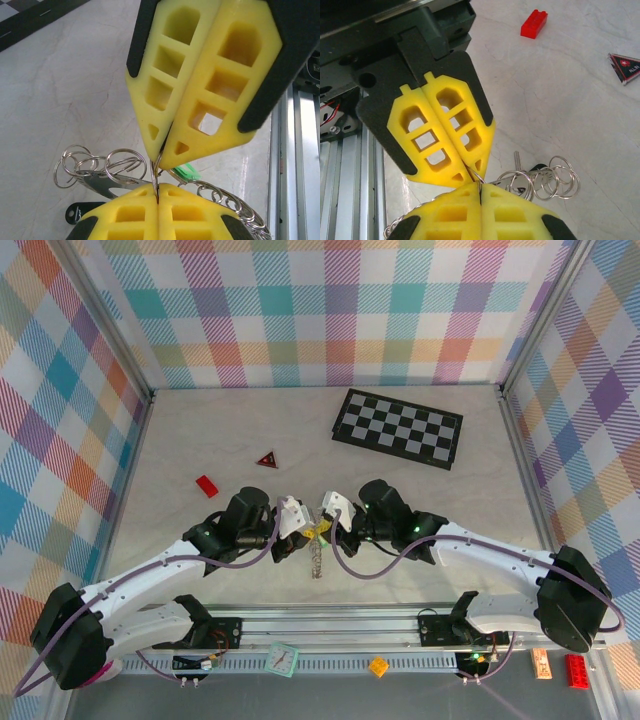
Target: Put the keys on the keyring
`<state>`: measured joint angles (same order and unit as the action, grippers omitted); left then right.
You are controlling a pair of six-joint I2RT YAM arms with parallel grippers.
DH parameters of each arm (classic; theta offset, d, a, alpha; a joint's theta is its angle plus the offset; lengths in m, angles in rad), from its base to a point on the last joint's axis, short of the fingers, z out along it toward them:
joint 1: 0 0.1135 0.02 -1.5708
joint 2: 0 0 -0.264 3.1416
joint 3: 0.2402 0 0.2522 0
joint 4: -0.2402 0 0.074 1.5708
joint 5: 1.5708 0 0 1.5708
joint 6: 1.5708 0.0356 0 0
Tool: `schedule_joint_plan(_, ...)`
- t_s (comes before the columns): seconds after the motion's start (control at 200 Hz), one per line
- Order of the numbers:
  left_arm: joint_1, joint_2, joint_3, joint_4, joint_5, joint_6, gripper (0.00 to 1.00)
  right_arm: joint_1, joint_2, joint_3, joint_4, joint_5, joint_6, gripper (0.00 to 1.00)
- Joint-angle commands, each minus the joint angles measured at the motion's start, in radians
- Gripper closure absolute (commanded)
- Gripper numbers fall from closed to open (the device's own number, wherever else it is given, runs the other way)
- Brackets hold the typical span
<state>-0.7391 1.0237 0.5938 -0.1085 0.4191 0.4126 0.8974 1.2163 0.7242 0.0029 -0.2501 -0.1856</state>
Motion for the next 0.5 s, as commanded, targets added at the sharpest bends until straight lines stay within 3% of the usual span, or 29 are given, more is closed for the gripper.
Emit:
schedule_joint_plan(0.0,-0.013,-0.036,0.000,-0.001,0.024,0.012,1.00,-0.008,-0.009,0.027,-0.014,0.087,0.063,1.00)
schedule_joint_plan(0.495,-0.028,-0.037,-0.021,0.033,-0.014,-0.002,1.00,-0.006,-0.026,0.017,-0.007,0.065,0.106,1.00)
